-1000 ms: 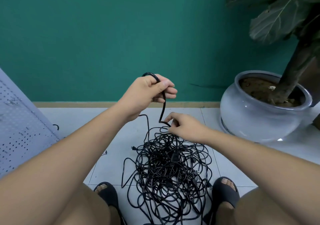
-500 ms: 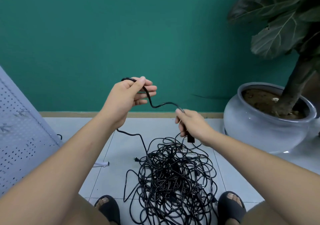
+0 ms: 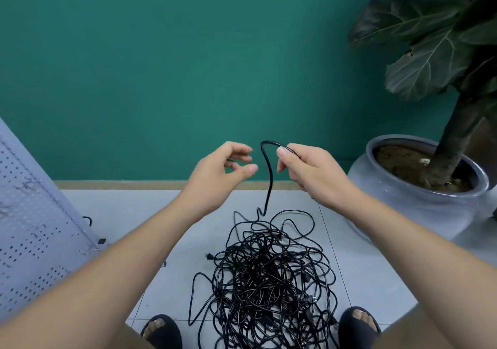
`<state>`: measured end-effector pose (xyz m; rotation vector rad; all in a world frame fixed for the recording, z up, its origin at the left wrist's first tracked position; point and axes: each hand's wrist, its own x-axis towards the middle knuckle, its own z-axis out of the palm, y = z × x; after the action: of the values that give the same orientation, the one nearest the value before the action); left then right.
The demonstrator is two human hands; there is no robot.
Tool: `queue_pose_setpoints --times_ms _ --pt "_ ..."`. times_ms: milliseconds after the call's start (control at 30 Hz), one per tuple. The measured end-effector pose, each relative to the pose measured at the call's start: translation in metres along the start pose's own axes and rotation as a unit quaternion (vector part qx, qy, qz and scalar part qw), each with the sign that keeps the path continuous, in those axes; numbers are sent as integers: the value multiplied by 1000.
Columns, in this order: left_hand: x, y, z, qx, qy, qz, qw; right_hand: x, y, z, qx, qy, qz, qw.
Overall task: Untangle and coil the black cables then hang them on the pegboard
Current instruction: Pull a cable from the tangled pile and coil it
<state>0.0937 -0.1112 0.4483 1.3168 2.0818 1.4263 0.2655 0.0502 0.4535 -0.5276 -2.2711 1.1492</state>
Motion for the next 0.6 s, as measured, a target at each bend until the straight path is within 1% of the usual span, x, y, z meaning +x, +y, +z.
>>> queue_pose_setpoints --times_ms 67,133,267,400,467,533,600 --pt "1 -1 6 10 -39 -4 999 0 -5 -1 34 -5 4 999" --pt "3 -1 10 15 -40 -10 999 0 -8 -4 82 -19 17 996" --pt "8 5 19 11 15 -11 1000 -3 -14 -8 137 -62 18 988" --pt "13 5 20 5 10 27 1000 -6 -19 -12 160 -96 19 982" --pt "13 9 18 6 22 47 999 -6 -20 -16 159 -114 24 980" --pt "14 14 13 -23 46 54 997 -8 -19 -21 155 -131 38 978" --pt "16 20 9 -86 72 49 993 -11 -17 -22 172 -150 72 971"
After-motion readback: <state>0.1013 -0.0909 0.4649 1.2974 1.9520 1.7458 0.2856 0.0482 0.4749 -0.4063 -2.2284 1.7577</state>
